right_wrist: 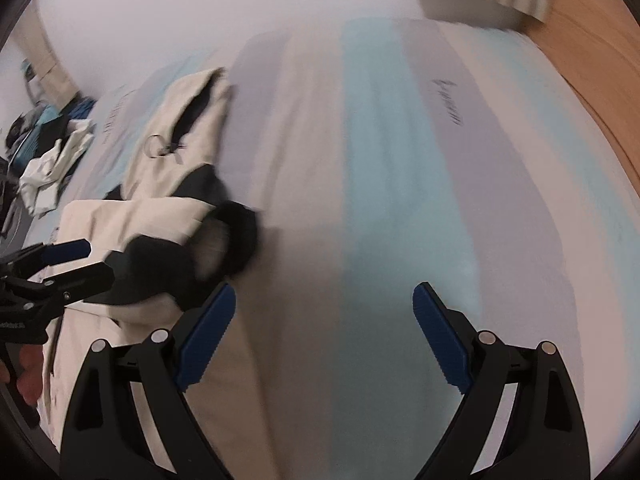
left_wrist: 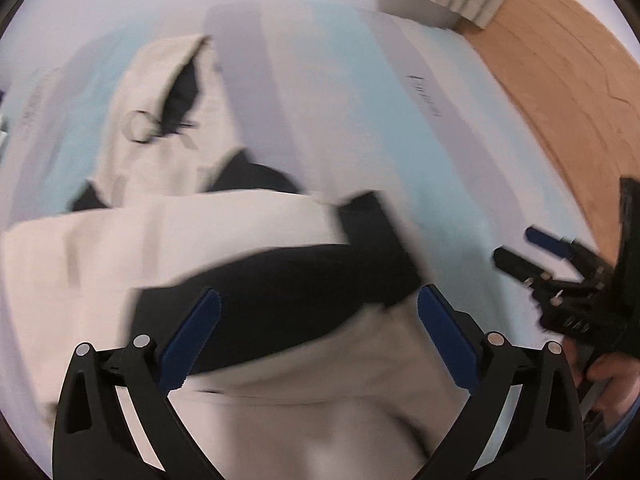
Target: Fold large clothes
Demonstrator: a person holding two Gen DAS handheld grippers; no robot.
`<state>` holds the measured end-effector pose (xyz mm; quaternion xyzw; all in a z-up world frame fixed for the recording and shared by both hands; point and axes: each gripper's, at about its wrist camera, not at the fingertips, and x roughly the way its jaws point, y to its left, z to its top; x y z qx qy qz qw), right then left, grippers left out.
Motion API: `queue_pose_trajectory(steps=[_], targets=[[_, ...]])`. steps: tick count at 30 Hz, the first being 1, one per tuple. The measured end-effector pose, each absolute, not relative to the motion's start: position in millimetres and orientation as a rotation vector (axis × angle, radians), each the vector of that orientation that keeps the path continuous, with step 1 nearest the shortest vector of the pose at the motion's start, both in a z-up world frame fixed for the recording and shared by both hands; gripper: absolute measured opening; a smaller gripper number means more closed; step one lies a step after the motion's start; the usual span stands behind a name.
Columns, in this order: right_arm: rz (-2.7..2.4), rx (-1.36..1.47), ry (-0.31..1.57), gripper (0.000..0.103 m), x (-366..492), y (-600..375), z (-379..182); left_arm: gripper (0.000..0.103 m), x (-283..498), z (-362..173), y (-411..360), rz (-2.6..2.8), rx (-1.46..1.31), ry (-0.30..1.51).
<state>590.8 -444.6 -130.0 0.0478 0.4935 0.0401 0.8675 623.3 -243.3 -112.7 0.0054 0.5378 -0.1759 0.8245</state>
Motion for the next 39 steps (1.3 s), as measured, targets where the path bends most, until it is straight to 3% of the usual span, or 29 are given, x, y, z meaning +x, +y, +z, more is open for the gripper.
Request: queue_pose_trajectory(steps=[13, 20, 32, 39], targets=[[0.272, 0.021, 0.981, 0.087, 699, -314, -106, 0.097, 731, -105, -83, -0.223, 0.045, 1.114], [0.351, 0.061, 0.993, 0.086, 770, -288, -115, 0.097, 797, -115, -66, -0.222, -0.009, 1.101], [0.394, 0.027, 1.037, 0.086, 883, -254, -178, 0.097, 898, -164, -60, -0.256, 0.034, 1.123], [0.368, 0.085, 1.038, 0.081, 929, -250, -200, 0.097, 934, -184, -51, -0.216, -0.012, 1.13]])
